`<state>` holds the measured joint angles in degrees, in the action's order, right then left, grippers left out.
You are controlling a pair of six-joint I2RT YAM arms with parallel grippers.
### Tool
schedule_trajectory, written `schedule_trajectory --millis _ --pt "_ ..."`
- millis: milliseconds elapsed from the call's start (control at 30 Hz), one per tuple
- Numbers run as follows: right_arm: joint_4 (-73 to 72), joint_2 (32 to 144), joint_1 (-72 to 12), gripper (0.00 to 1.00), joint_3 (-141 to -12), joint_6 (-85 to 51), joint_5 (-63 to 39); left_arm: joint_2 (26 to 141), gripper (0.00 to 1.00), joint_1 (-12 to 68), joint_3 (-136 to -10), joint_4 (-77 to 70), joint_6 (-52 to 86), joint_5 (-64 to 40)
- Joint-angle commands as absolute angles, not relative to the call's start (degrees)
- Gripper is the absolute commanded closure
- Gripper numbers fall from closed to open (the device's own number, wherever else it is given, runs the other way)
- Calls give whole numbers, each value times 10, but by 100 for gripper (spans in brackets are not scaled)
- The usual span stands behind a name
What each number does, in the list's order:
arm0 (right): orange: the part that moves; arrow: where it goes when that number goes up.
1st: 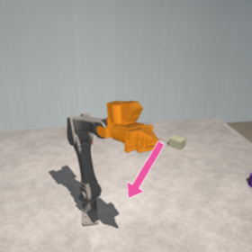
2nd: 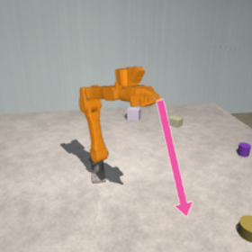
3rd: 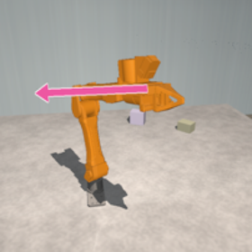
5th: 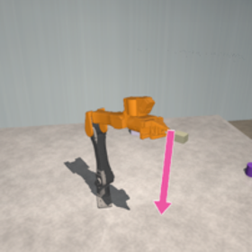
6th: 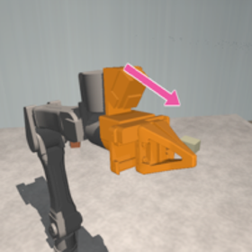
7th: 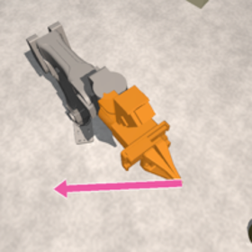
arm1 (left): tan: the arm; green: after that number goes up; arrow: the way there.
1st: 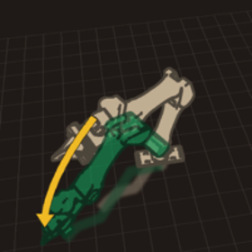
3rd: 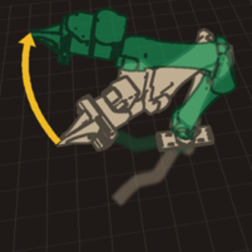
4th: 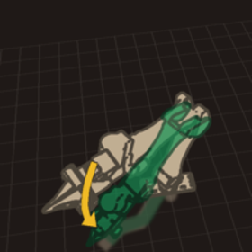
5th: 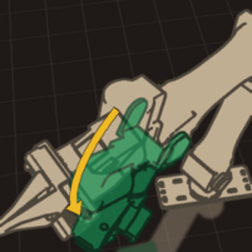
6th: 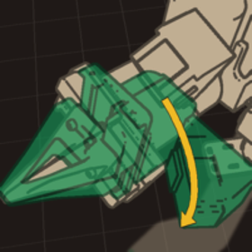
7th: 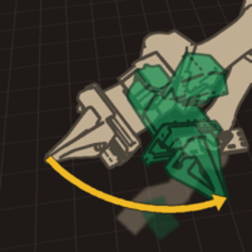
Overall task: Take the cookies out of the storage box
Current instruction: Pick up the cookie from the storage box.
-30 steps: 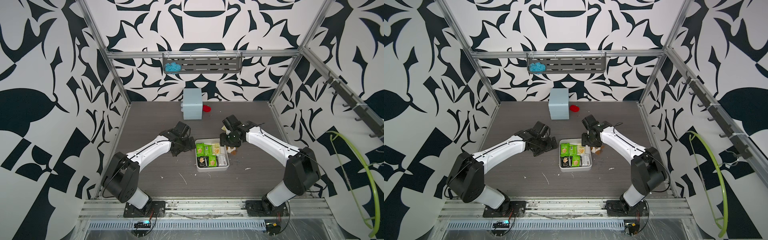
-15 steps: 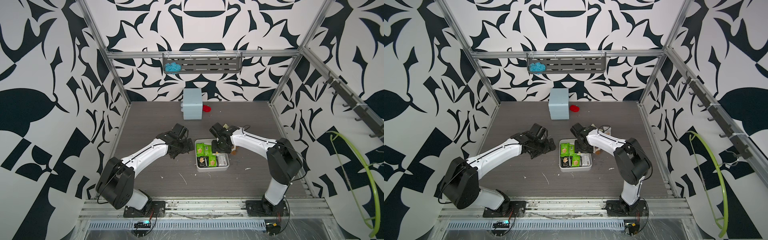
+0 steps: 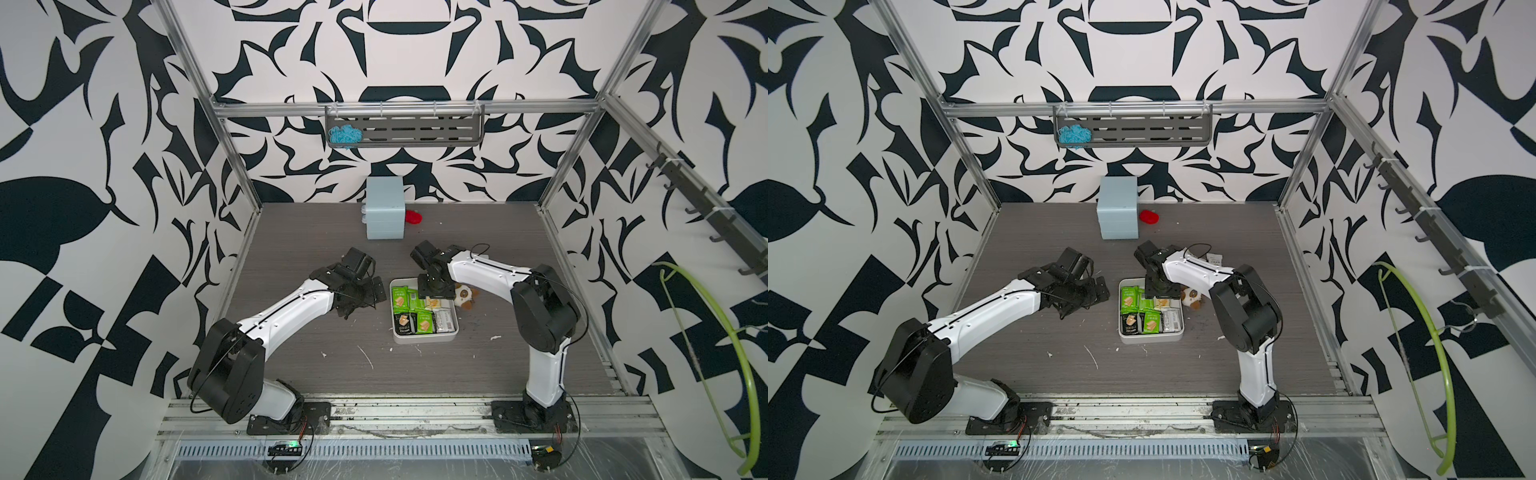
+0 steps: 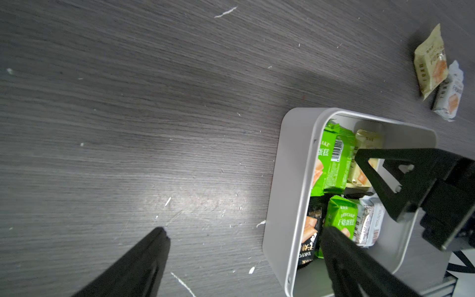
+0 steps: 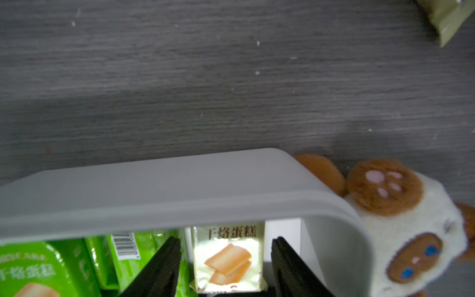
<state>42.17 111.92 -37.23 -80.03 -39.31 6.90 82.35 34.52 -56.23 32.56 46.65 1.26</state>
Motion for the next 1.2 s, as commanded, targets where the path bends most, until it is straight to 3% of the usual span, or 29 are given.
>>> schedule_trajectory --millis 0,1167 --pt "445 1121 -373 38 -831 -395 87 809 1 346 -552 345 460 21" --pt "426 1144 -373 46 -790 -410 61 802 1 346 -554 351 456 27"
